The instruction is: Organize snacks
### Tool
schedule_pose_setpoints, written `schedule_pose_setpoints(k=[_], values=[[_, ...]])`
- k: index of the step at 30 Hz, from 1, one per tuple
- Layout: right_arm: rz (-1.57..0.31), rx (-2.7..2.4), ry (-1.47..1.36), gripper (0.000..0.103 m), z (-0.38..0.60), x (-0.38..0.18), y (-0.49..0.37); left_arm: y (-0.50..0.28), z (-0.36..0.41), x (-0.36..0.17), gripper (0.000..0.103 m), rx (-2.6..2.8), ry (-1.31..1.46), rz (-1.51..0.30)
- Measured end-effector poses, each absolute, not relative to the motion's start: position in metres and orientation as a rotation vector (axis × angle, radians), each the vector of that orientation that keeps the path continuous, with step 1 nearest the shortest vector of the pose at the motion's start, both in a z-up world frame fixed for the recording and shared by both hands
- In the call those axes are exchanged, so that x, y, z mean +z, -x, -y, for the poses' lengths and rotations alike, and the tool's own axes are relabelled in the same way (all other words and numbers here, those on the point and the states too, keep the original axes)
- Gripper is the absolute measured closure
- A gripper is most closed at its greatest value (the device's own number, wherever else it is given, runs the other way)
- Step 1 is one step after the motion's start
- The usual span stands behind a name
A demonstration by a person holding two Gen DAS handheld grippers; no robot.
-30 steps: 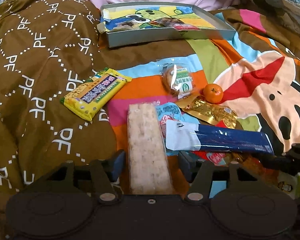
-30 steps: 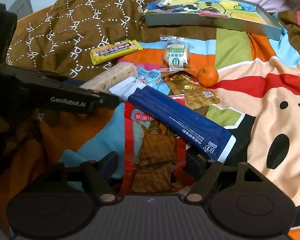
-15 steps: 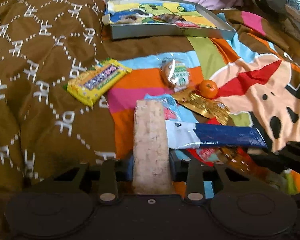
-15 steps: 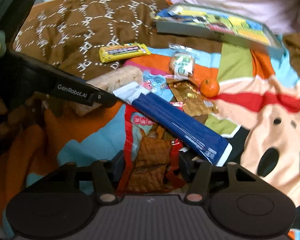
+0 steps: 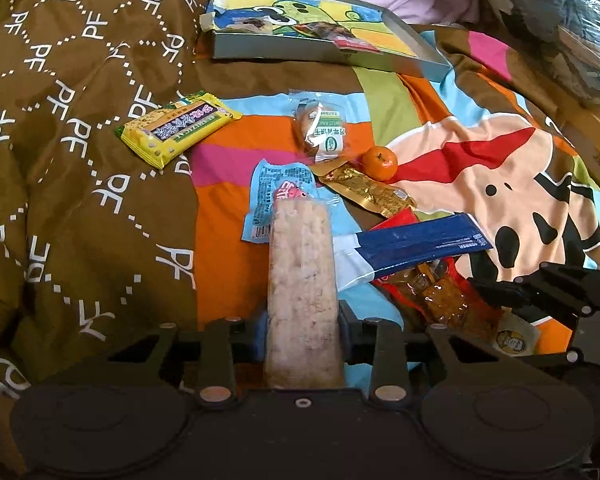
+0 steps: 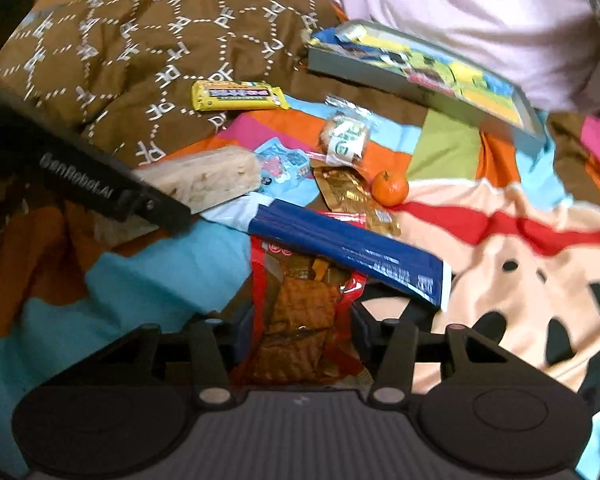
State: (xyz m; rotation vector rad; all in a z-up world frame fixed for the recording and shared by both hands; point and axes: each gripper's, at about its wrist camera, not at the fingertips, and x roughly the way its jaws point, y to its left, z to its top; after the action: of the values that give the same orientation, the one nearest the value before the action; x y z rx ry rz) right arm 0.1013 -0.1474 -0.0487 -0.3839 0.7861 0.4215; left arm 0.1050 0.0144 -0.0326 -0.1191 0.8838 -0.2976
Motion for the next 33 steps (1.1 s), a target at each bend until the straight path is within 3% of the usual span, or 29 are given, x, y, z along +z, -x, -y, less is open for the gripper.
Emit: schedule_pose_setpoints(k=[4, 11, 15, 33], values=[[-0.866, 0.431, 0.244, 0.035, 0.157, -0.056, -0.118, -0.106, -0.012, -0.035, 0.068, -0.283, 0.094, -0.872], [-0.803, 0.426, 0.375, 0.042, 0.147, -0.056, -0.104, -0.105, -0.015, -0.034, 0.068, -0.295, 0.124, -0.867], [-0.724, 0.384, 0.561, 0.048, 0.139, -0.051, -0.092, -0.104, -0.015, -0.034, 0.068, -0.312, 0.152, -0.872], [-0.531, 0.272, 1.133, 0.050, 0.145, -0.064, -0.083, -0.091, -0.005, -0.027, 0.068, -0.363, 0.132, -0.792]])
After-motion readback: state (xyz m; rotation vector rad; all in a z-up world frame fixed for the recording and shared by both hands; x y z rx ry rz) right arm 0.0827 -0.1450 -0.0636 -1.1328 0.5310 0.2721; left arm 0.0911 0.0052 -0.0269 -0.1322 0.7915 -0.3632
